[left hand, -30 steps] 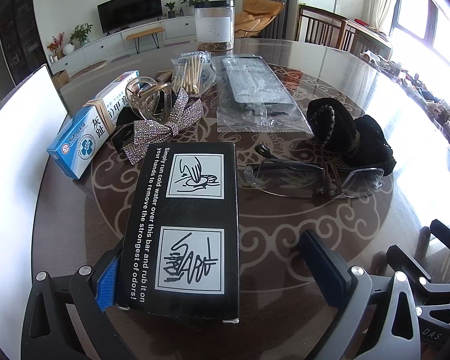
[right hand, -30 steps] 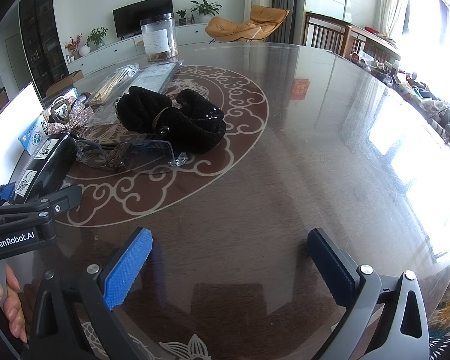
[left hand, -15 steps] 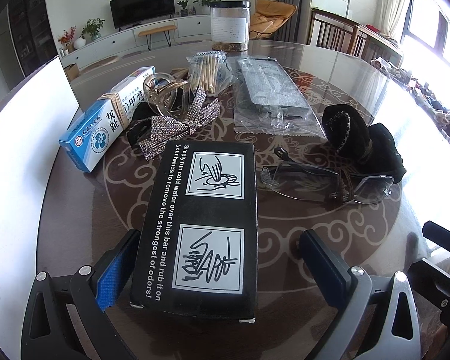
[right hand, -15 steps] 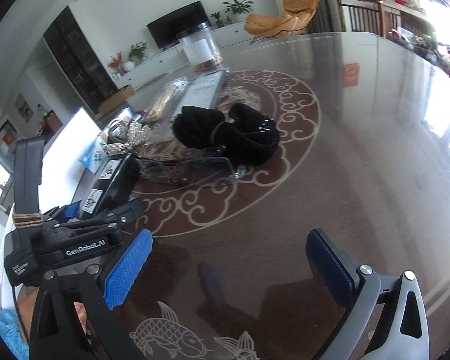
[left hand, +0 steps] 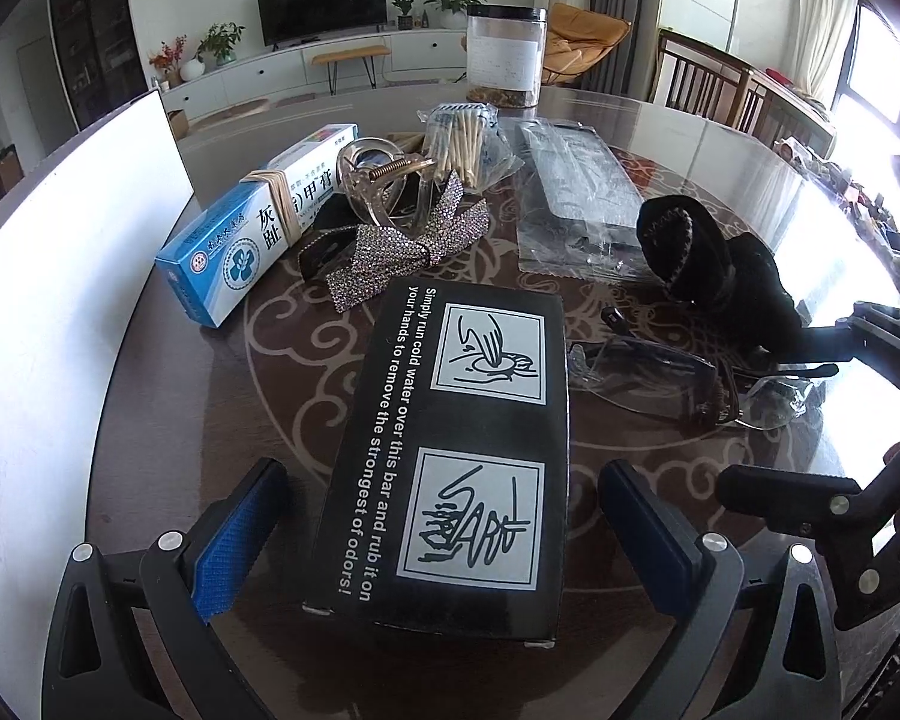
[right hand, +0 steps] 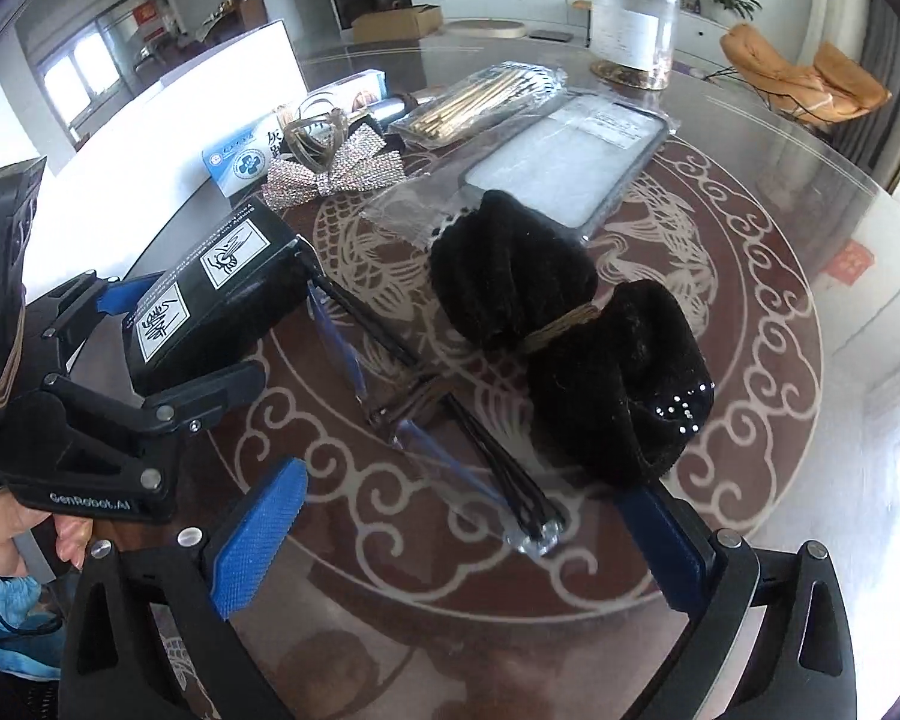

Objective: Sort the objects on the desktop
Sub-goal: 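Lift the black box with the left gripper while the right gripper grasps the clear-lens glasses, then lift the glasses with the right gripper while the left gripper holds the black box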

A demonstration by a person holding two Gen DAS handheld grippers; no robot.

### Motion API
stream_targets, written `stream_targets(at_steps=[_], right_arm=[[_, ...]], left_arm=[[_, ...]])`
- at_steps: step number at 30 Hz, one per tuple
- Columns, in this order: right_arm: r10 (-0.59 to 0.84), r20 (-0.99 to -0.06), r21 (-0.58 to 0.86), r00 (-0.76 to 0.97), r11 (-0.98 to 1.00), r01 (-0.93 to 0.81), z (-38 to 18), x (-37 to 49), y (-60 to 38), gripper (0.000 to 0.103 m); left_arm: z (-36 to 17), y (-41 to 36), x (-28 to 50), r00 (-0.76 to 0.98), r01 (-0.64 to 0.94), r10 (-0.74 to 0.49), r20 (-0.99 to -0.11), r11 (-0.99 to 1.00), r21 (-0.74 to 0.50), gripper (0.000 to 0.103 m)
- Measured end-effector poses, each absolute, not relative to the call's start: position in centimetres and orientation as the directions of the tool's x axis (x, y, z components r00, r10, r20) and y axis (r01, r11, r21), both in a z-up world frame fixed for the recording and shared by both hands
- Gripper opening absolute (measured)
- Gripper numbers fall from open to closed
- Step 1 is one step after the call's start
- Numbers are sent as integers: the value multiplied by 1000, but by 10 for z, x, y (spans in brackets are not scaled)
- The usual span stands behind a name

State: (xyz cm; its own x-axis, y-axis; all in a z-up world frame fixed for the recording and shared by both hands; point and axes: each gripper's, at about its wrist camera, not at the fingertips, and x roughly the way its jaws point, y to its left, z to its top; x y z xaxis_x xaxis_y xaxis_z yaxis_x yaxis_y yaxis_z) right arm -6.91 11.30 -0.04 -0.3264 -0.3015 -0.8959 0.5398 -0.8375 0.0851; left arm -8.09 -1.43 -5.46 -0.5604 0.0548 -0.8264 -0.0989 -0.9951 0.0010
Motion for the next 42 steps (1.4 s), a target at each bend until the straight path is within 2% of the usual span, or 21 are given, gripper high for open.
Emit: stream_targets(at_steps=[1, 3, 4, 5, 6, 7, 10, 12, 14, 16, 19, 21, 24, 27, 28, 33, 35, 36, 42], right_arm=[[-297, -900, 73, -319, -825, 560, 0, -71, 106, 99], [-305, -897, 65, -320, -807, 587, 2, -71, 97, 87], [-308, -893, 62, -330, -808, 586, 5, -69, 95, 73], [-306, -888, 60, -343, -817, 574, 7, -67, 96, 52], [-308, -884, 64, -353, -826, 560, 8, -67, 98, 39], [-315, -879, 78, -357, -834, 546, 8, -66, 101, 31], [-274, -865, 61, -420, -889, 453, 7, -56, 112, 31], [-199, -854, 77, -482, -962, 261, 6, -44, 129, 31], [-170, -835, 151, -523, -985, 78, 6, -24, 150, 31], [-144, -822, 170, -552, -985, 4, 7, -5, 153, 31], [-113, -803, 134, -586, -991, 6, 6, 13, 145, 33], [-66, -790, 59, -610, -998, 31, 6, 24, 138, 37], [-43, -785, 9, -618, -998, 59, 4, 27, 130, 46], [-28, -774, -20, -633, -997, 69, 1, 33, 123, 62], [-31, -775, -9, -631, -998, 61, 0, 33, 125, 68], [-40, -775, 1, -630, -998, 62, -1, 35, 126, 75], [-33, -783, -14, -622, -997, 70, -3, 35, 123, 87], [-37, -786, -12, -617, -997, 75, -4, 35, 122, 90], [-47, -796, -9, -604, -996, 89, -6, 33, 121, 99]], left_arm=[[-55, -14, -81, -560, -99, 54, -827, -995, 2, 103], [-55, -19, -81, -564, -74, 50, -824, -997, -10, 103], [-54, -21, -81, -566, -70, 56, -823, -997, -20, 103], [-54, -21, -81, -566, -71, 57, -822, -997, -21, 103], [-54, -19, -81, -565, -71, 53, -823, -997, -15, 103], [-55, -18, -81, -564, -71, 46, -825, -997, -7, 103], [-55, -17, -81, -562, -72, 41, -826, -997, 0, 103], [-56, -17, -81, -562, -72, 40, -826, -997, 1, 103], [-56, -17, -82, -562, -71, 40, -826, -997, 0, 103], [-56, -17, -82, -562, -71, 40, -826, -997, 0, 103], [-56, -17, -82, -562, -71, 40, -826, -997, 0, 103], [-56, -17, -82, -562, -71, 40, -826, -997, 0, 103], [-56, -17, -82, -562, -72, 40, -826, -997, 0, 103], [-56, -17, -82, -562, -71, 40, -826, -997, 0, 103], [-56, -17, -82, -562, -71, 40, -826, -997, 0, 103], [-56, -17, -82, -562, -71, 39, -826, -998, 1, 103], [-56, -17, -82, -562, -70, 39, -826, -998, 0, 103], [-56, -17, -82, -562, -70, 39, -826, -998, 1, 103], [-56, -17, -82, -562, -70, 39, -826, -998, 1, 103]])
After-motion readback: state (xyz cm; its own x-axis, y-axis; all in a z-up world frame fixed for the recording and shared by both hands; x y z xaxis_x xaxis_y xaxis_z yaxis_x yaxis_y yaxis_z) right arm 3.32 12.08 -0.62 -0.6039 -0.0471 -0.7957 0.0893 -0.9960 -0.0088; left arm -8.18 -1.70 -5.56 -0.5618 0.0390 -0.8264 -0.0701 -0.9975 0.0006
